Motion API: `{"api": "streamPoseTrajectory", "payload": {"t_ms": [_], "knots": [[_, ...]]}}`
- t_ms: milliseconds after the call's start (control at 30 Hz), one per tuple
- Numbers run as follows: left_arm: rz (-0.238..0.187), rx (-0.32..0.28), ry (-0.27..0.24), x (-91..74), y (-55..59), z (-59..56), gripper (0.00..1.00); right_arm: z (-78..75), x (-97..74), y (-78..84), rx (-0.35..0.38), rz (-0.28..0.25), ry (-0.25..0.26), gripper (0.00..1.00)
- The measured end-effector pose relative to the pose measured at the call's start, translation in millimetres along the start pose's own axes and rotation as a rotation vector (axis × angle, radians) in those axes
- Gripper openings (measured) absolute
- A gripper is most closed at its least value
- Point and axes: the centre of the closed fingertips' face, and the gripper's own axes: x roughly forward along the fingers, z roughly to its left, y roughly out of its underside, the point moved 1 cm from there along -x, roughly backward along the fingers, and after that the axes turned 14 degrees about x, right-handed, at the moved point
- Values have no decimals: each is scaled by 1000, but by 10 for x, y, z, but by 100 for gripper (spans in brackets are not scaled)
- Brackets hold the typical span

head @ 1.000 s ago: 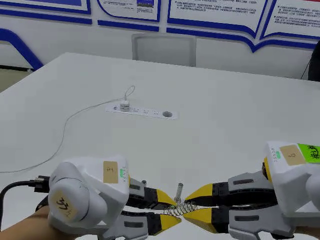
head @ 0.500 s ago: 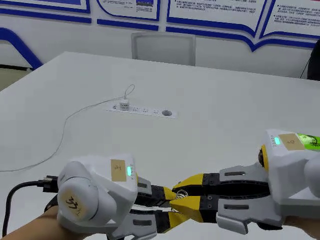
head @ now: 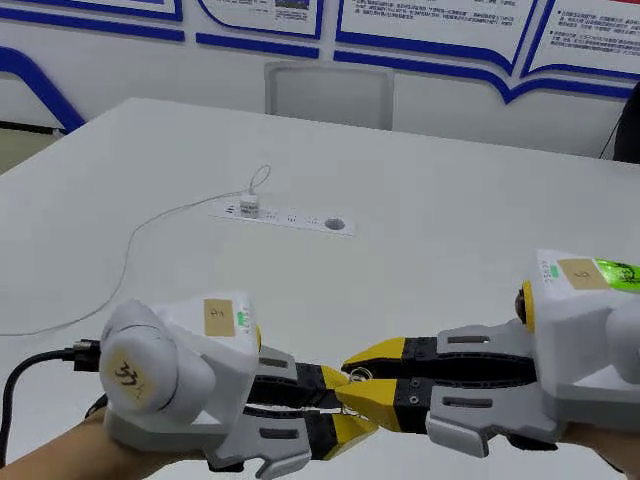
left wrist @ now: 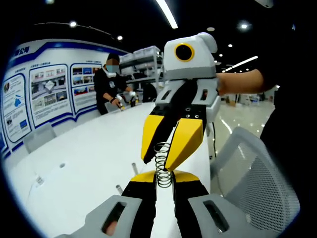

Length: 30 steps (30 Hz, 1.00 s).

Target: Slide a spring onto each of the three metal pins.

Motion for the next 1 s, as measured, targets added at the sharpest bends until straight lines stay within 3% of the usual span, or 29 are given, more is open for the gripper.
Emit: {"api": "streamPoseTrajectory", "payload": {"t_ms": [200, 333, 467, 733, 1000], "knots": [[10, -28, -21, -50, 59, 50, 19, -8, 13, -36, -1, -6, -1, 11], [-16, -43, -40, -96, 40, 85, 19, -30, 22, -46, -10, -4, 7, 11], [3, -58, -70, -132, 102, 142, 27, -60, 16, -80, -6, -16, 14, 11], [41, -62, -83, -204, 203, 153, 37, -198, -35, -178, 6, -53, 43, 11], [71, -112, -118, -320, 354, 203, 45, -392, -106, -188, 18, -72, 93, 11]]}}
